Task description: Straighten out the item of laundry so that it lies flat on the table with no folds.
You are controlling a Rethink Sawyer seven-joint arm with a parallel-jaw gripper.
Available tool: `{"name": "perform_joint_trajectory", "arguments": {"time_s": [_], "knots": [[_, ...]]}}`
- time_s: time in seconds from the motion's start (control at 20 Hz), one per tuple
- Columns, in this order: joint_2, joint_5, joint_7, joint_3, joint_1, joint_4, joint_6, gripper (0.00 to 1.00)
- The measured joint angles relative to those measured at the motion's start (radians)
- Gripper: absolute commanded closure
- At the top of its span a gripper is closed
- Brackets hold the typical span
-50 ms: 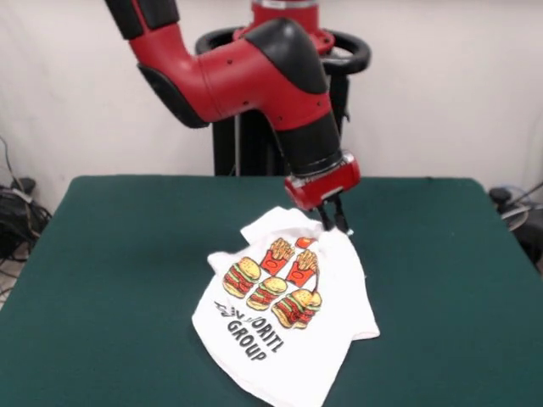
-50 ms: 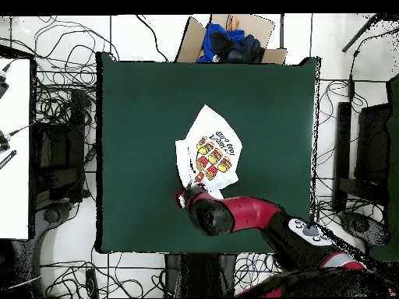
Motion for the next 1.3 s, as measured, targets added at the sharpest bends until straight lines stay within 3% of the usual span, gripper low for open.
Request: {"name": "perform_joint_trajectory", "arguments": {"time_s": [0.5,0.95,1.3], "knots": [[0.062,-0.102,0.000,0.123,-0.090,0.007,0.013,1.00],[0.130,-0.132,0.000,0.214,-0.143,0.023,0.017,1.00],[0.151,-0.154,0.000,0.229,-0.146,0.023,0.016,1.00]]}}
